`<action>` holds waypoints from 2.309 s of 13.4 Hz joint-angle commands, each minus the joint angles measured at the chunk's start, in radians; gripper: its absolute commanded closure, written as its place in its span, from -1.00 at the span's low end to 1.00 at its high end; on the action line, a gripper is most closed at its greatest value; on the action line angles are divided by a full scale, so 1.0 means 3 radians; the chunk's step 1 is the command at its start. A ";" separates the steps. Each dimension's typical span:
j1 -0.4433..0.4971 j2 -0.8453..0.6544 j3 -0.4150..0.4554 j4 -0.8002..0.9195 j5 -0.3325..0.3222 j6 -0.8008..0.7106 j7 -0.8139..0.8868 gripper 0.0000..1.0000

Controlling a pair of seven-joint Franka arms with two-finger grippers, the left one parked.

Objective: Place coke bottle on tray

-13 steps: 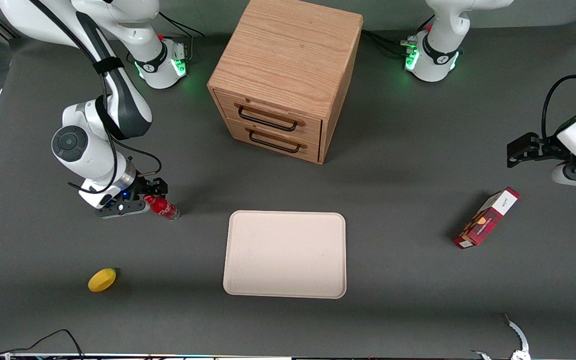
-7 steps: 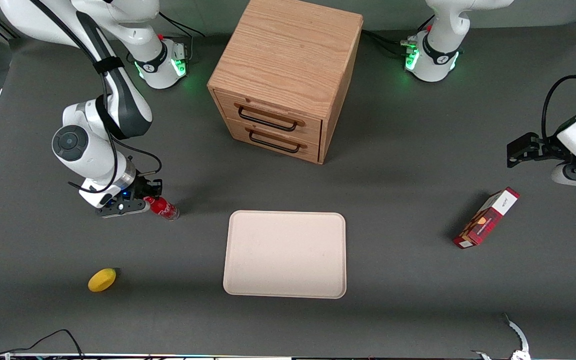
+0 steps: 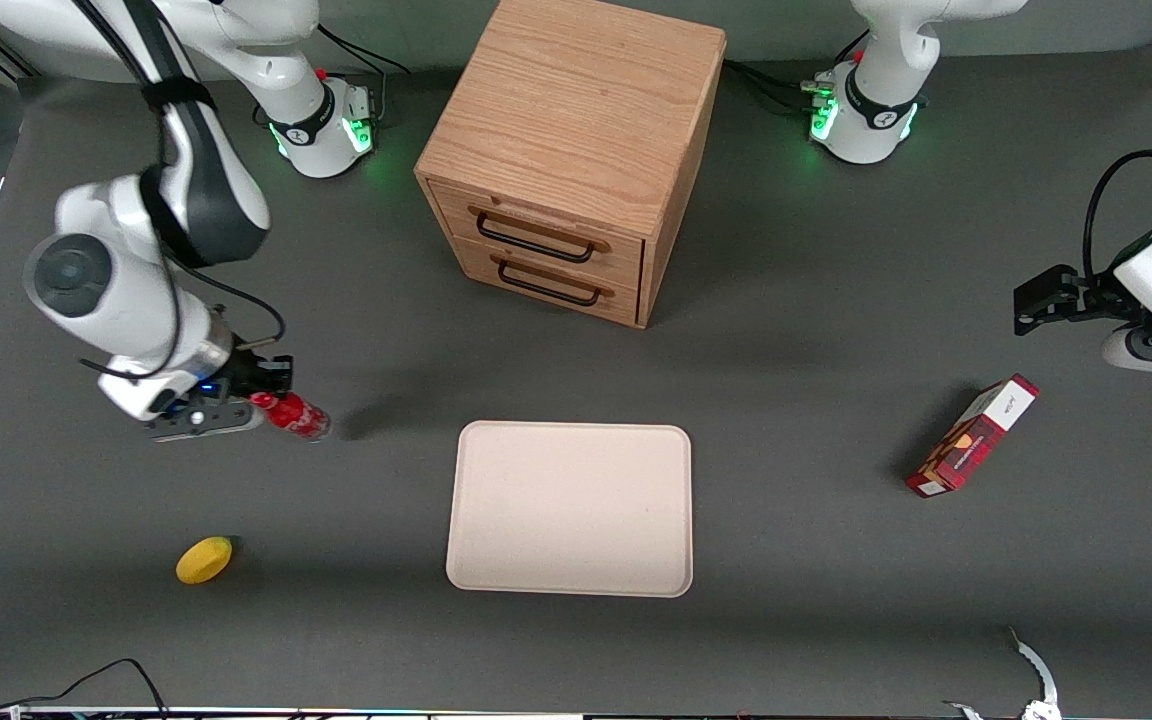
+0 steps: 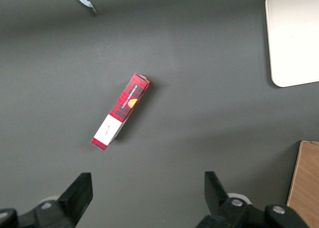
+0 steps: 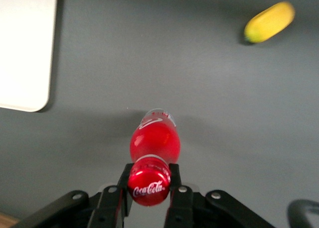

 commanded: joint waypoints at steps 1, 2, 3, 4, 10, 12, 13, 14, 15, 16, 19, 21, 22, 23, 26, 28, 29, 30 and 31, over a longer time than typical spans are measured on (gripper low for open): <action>0.0008 0.0250 0.0024 0.1131 -0.0005 -0.0975 -0.0007 1.00; 0.0008 0.0322 0.0024 0.1443 0.0001 -0.1247 -0.0007 1.00; 0.0008 0.0378 0.0039 0.1679 0.0001 -0.1437 -0.0002 1.00; 0.0013 0.0414 0.0055 0.1828 0.0001 -0.1545 -0.0002 1.00; 0.0472 0.0945 0.0040 0.2401 -0.0025 -0.1505 0.0385 1.00; 0.0641 0.1165 0.0039 0.2494 -0.0025 -0.1287 0.0601 1.00; 0.0753 0.1257 0.0034 0.2499 -0.0030 -0.1154 0.0683 1.00; 0.0815 0.1360 0.0029 0.2509 -0.0030 -0.1026 0.0709 1.00; 0.0866 0.1442 0.0034 0.2509 -0.0030 -0.0883 0.0714 1.00; 0.0917 0.1528 0.0029 0.2520 -0.0025 -0.0694 0.0714 1.00; 0.0984 0.1784 0.0039 0.2520 -0.0020 -0.0147 0.0714 1.00; 0.1056 0.1933 0.0029 0.2520 -0.0025 0.0135 0.0734 1.00; 0.1081 0.1994 -0.0006 0.2520 -0.0035 0.0212 0.0750 1.00; 0.1147 0.2045 -0.0067 0.2515 -0.0040 0.0264 0.0765 1.00; 0.1296 0.2143 -0.0287 0.2515 -0.0040 0.0382 0.0770 1.00; 0.1301 0.2204 -0.0328 0.2504 -0.0050 0.0407 0.0760 1.00; 0.1296 0.2219 -0.0334 0.2494 -0.0056 0.0438 0.0760 1.00; 0.1301 0.2250 -0.0339 0.2494 -0.0061 0.0443 0.0755 1.00; 0.1301 0.2255 -0.0339 0.2489 -0.0071 0.0443 0.0755 1.00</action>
